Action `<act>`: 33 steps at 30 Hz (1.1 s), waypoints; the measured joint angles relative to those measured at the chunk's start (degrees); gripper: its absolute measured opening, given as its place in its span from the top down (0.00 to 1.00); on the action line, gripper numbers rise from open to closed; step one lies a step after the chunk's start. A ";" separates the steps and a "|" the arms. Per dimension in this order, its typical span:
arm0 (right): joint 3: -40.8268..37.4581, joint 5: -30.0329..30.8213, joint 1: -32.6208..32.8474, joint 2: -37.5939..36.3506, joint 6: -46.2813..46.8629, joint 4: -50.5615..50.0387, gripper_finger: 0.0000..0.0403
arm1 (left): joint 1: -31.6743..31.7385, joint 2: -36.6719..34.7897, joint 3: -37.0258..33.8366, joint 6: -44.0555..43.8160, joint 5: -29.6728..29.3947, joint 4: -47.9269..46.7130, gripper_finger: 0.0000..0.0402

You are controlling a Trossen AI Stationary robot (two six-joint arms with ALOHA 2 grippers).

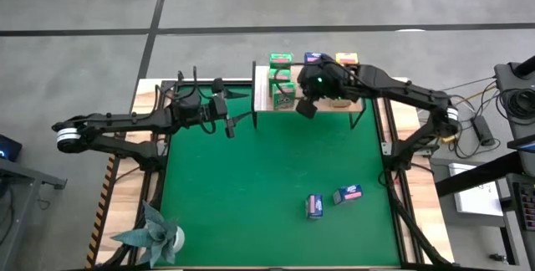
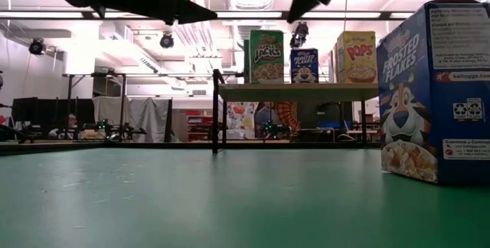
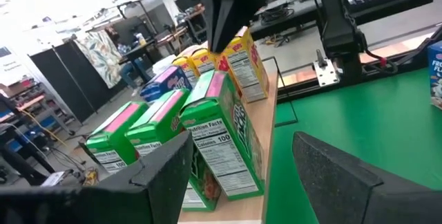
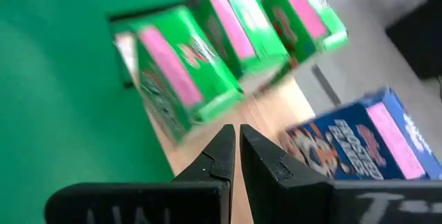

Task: Stack cereal on shelf
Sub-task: Put the green cereal box on the shelf aligned with the other green cereal box

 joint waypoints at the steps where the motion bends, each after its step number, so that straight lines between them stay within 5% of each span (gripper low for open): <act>1: 0.32 0.04 -0.64 0.58 0.24 -0.72 0.97 | 0.00 0.01 0.01 0.00 0.00 0.12 0.42; 33: -0.10 -0.59 -2.67 8.45 2.31 -0.48 0.97 | 0.00 0.04 0.01 -1.51 -0.02 -0.73 0.42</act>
